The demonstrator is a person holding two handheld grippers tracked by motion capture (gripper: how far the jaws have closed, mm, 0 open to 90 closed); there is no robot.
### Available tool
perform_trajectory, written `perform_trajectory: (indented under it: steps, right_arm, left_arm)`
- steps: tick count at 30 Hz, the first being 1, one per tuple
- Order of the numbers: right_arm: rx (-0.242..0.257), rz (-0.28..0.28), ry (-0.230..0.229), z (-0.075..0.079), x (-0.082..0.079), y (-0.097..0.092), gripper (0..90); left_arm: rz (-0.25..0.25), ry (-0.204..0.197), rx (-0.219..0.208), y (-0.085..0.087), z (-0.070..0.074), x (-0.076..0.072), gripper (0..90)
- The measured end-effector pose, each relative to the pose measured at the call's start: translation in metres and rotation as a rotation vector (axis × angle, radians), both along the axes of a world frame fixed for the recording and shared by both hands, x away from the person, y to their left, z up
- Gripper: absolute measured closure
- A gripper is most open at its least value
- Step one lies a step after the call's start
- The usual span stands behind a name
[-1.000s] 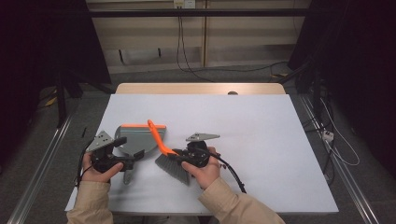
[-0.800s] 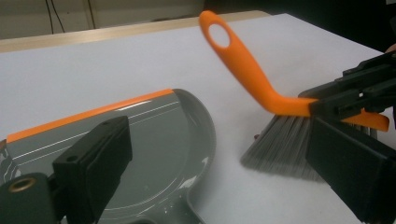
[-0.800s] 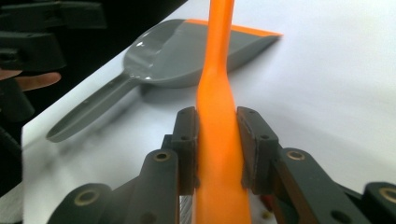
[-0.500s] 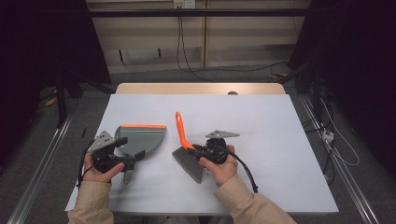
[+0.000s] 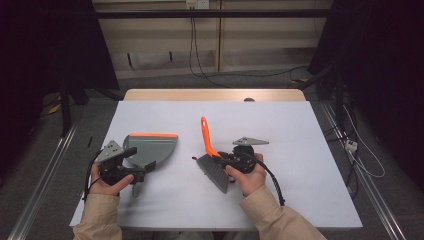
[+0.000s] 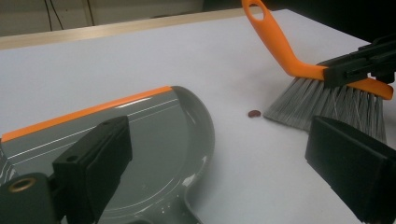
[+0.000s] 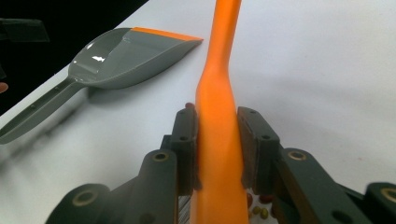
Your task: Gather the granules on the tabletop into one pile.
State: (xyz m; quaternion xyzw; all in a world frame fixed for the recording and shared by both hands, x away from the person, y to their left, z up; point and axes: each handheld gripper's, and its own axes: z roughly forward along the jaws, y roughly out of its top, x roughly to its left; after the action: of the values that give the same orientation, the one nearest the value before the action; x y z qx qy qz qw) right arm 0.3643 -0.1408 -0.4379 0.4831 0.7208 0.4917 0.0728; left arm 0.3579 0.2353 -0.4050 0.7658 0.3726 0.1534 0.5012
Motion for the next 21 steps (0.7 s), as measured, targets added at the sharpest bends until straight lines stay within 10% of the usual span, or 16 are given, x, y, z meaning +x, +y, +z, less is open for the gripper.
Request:
perform_trajectory:
  steps: [13, 21]
  right_arm:
    - [0.071, 0.021, -0.028, 0.013, 0.004, 0.004, 71.1]
    - [0.092, 0.067, -0.059, 0.017, 0.014, 0.041, 71.1]
  left_arm:
    - [-0.001, 0.004, -0.003, 0.0, 0.0, 0.001, 7.3]
    - [0.001, 0.002, -0.008, 0.001, 0.001, 0.001, 7.3]
